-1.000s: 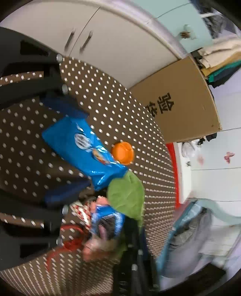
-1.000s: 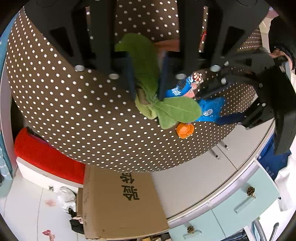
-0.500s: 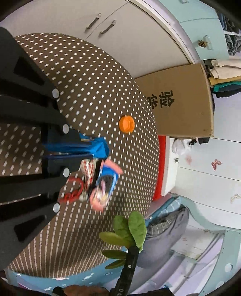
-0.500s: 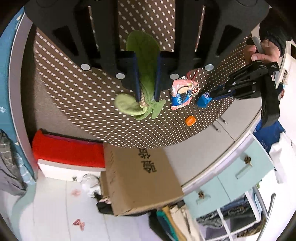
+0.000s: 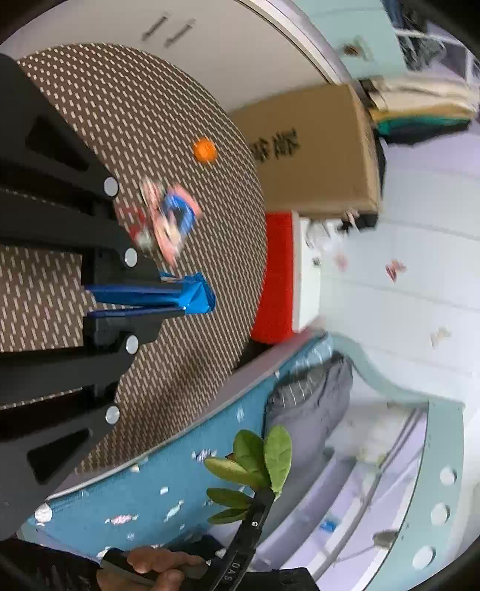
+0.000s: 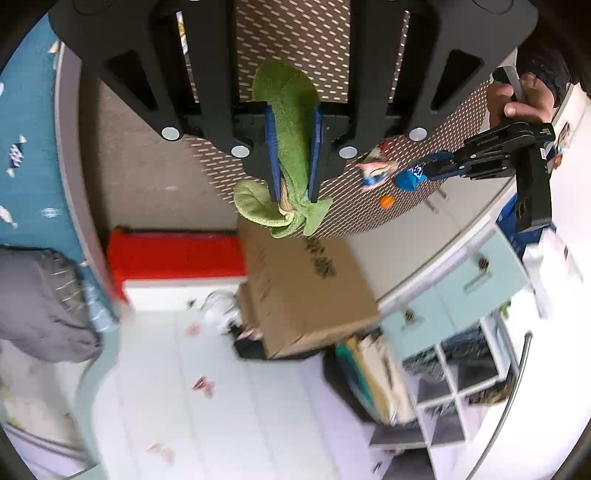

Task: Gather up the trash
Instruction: 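Carry the blue wrapper and green cloth over the wastebasket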

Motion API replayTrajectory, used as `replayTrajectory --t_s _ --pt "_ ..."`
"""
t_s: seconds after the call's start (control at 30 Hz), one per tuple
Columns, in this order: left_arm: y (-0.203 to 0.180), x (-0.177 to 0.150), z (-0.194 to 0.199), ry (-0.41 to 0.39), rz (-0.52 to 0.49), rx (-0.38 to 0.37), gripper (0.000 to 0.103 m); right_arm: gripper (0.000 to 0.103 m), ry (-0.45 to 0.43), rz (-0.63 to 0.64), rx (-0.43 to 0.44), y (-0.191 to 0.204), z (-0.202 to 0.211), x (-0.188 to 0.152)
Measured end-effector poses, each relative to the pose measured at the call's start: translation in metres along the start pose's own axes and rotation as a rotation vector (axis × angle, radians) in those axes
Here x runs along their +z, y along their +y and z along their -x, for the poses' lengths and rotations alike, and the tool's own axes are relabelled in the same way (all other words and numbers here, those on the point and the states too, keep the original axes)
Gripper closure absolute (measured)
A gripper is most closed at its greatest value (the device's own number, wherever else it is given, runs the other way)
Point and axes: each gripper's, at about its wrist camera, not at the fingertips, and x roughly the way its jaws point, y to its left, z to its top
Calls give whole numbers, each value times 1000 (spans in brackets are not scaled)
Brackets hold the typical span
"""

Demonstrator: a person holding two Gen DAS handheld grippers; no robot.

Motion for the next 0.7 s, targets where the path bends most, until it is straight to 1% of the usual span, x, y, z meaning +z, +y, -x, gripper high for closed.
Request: replayTrajectory --t_s 0.13,0.2,0.27,0.37,0.47,0.57,0.6,0.7 --pt "-50 14 -5 -16 -45 -76 96 88 -71 -51 -82 -38 48 -4" --pt "-72 19 -11 -15 -65 -106 96 88 -82 -91 -133 -63 64 -11" --pt "-98 23 -19 -11 -88 -138 96 88 -71 -136 -177 -84 71 -22" --pt "-131 28 -33 5 -124 -180 96 88 -20 -210 -244 -123 73 -50" --pt "-166 27 -50 34 -164 -219 96 88 53 -300 -282 -159 59 -86" --pt "-193 24 -70 68 -193 -243 96 88 153 -401 -307 -198 29 -130" --pt "-201 23 -76 80 -202 -247 96 88 174 -422 -308 -205 21 -139" --pt "-226 15 -97 126 -227 -267 96 83 279 -531 -311 -240 -15 -186"
